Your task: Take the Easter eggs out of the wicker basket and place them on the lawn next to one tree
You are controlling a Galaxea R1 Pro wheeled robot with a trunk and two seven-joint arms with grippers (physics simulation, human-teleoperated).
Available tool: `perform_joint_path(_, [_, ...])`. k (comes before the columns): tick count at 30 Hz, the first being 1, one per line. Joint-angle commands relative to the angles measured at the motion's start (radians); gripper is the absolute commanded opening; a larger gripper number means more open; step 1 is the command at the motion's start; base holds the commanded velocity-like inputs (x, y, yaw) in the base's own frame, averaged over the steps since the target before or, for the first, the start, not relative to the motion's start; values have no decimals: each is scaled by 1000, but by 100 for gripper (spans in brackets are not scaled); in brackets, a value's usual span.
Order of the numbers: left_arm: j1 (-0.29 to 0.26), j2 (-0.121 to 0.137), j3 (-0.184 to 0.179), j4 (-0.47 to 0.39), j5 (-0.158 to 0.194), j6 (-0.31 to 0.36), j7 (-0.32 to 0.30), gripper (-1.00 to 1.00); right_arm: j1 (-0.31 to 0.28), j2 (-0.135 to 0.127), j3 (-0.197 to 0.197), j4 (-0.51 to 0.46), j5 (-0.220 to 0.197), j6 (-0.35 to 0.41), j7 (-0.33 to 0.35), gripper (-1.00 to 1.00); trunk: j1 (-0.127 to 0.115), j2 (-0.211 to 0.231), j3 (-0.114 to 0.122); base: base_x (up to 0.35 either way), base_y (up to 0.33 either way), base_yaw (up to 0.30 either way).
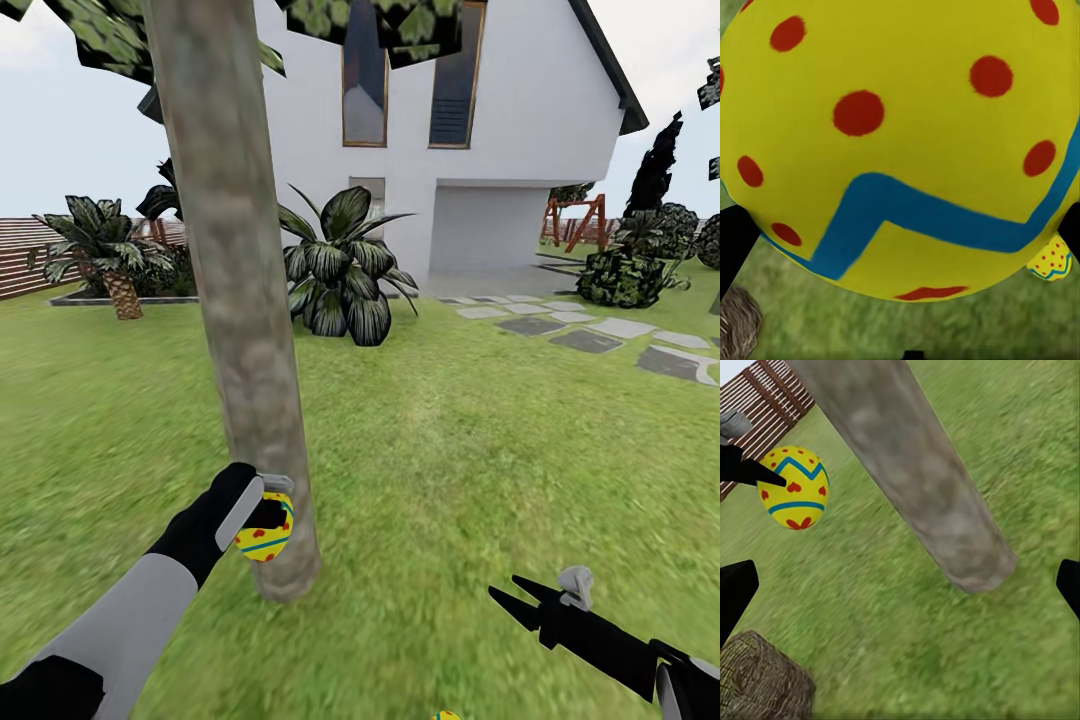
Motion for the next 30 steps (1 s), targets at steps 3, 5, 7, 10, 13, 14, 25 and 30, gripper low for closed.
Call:
perform_joint_path(3, [-1, 1, -5, -1, 10, 2, 9, -100, -1, 0, -2, 0, 3, 8, 6, 100, 12, -22, -11, 0, 0, 0])
perform_joint_path(5, [-1, 0, -5, -1, 10, 2, 9, -100, -1, 0, -2, 0, 3, 8, 5, 100, 19, -36, -17, 0, 0, 0])
perform_joint_path(7, [-1, 0, -4, -1, 8, 2, 9, -100, -1, 0, -2, 0, 3, 8, 5, 100, 27, -50, -23, 0, 0, 0])
perform_joint_path(10, [-1, 1, -4, 0, 8, 2, 6, -100, -1, 0, -1, 0, 3, 8, 5, 100, 39, -71, -33, 0, 0, 0])
perform_joint_path(13, [-1, 1, -3, 0, 9, 2, -3, -100, -1, 0, -2, 0, 3, 8, 5, 100, 50, -92, -42, 0, 0, 0])
perform_joint_path(14, [-1, 0, -3, 0, 10, 2, -5, -100, -1, 0, -2, 0, 3, 8, 5, 100, 54, -99, -45, 0, 0, 0])
perform_joint_path(25, [-1, -9, -3, -1, 11, 2, -6, -100, -1, 0, -2, 0, 3, 8, 5, 100, 62, -113, -51, -39, 0, 0])
perform_joint_path(30, [-1, -15, -3, -1, 9, 2, -5, -100, -1, 0, -2, 0, 3, 8, 5, 100, 62, -113, -51, -274, 0, 0])
